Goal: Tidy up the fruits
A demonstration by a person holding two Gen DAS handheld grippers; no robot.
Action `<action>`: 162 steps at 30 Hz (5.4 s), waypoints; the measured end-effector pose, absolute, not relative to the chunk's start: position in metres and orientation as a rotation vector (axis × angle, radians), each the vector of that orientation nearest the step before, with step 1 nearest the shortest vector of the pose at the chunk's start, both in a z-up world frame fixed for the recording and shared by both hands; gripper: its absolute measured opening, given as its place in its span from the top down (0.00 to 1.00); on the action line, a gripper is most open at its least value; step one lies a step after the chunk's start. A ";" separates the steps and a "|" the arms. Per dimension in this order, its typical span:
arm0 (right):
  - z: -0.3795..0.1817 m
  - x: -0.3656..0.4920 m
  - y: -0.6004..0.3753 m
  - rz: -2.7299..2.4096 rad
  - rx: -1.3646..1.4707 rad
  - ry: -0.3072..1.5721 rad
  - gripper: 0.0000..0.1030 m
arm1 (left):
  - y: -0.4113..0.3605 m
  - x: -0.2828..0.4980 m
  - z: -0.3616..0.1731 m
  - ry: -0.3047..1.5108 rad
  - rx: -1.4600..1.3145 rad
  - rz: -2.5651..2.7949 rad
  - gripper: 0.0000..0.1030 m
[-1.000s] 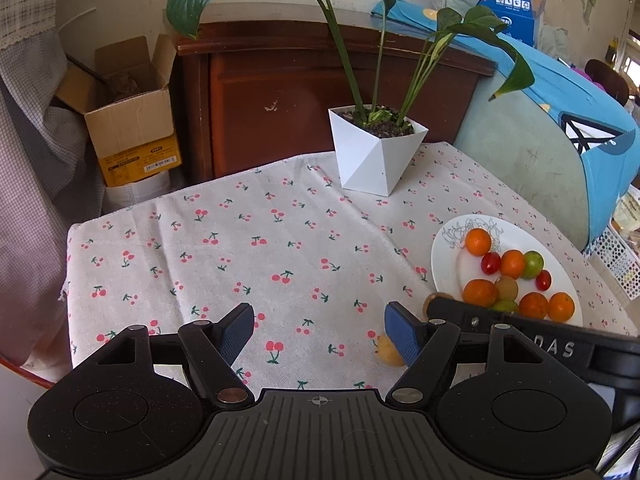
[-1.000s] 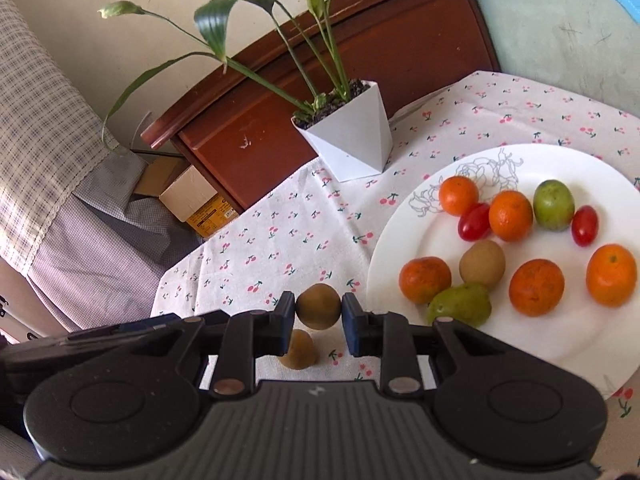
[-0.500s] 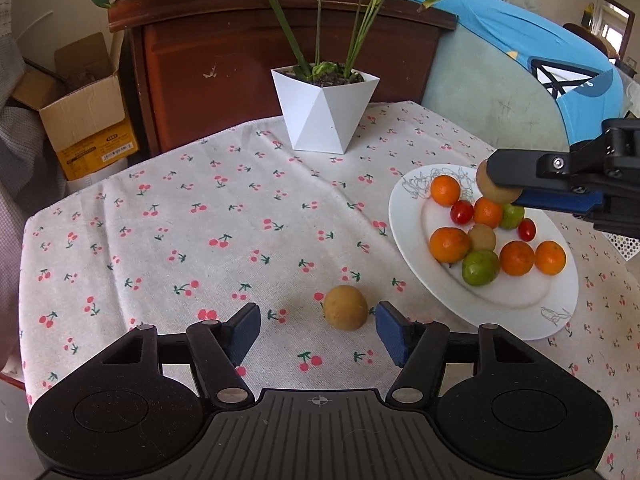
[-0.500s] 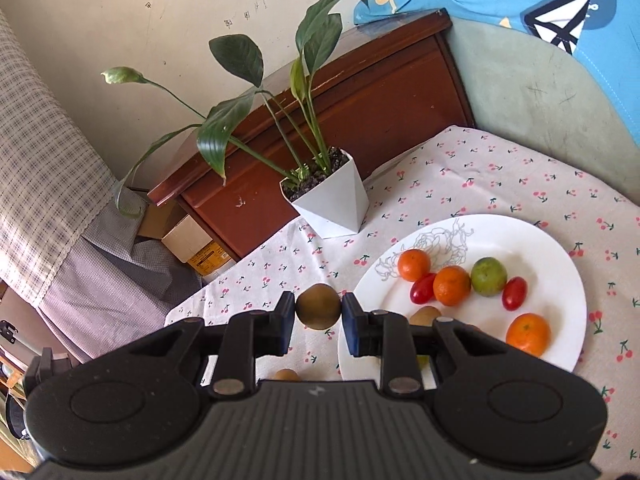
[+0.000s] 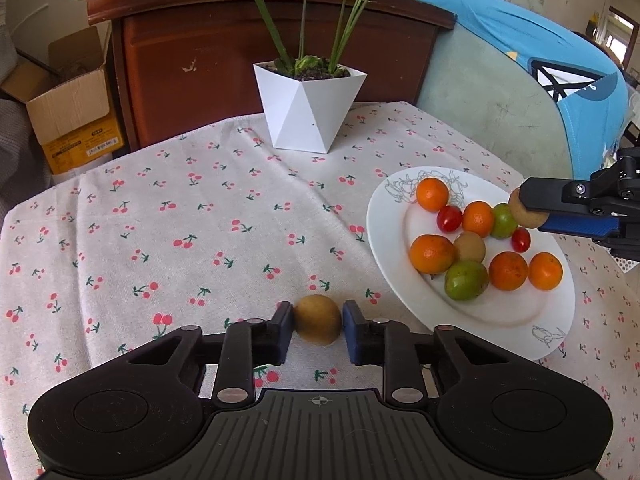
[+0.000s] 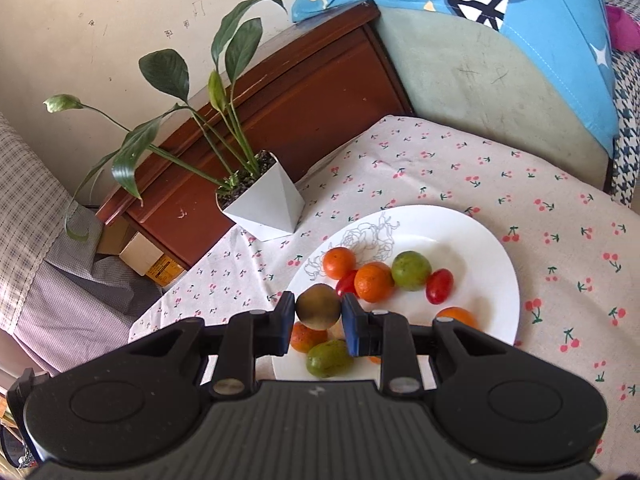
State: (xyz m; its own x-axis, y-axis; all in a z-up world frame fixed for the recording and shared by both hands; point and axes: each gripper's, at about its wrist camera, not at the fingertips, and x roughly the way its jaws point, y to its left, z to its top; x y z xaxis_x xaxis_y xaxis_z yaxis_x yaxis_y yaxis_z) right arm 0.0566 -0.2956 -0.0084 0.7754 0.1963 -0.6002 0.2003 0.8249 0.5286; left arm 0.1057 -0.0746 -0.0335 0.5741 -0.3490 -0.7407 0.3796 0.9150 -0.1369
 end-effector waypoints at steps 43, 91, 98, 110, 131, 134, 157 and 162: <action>-0.027 0.030 -0.329 -0.081 0.721 0.745 0.70 | -0.158 0.072 -0.009 0.833 0.045 -0.607 0.42; -0.018 -0.019 -0.277 -0.421 0.322 0.817 0.12 | -0.118 0.057 0.002 0.953 0.096 -0.248 0.07; -0.021 -0.017 -0.276 -0.425 0.327 0.826 0.10 | -0.119 0.059 -0.001 0.956 0.113 -0.234 0.07; -0.024 -0.012 -0.276 -0.427 0.314 0.830 0.09 | -0.125 0.061 -0.003 0.951 0.160 -0.224 0.07; -0.026 -0.009 -0.274 -0.419 0.299 0.829 0.08 | -0.127 0.064 -0.004 0.932 0.190 -0.212 0.07; -0.027 -0.009 -0.272 -0.417 0.296 0.831 0.08 | -0.126 0.064 -0.004 0.935 0.194 -0.210 0.07; -0.036 -0.029 -0.232 -0.270 0.287 0.767 0.08 | -0.072 0.039 -0.009 0.959 0.125 -0.154 0.07; -0.044 -0.039 -0.221 -0.234 0.318 0.776 0.08 | -0.058 0.028 -0.014 0.972 0.124 -0.146 0.07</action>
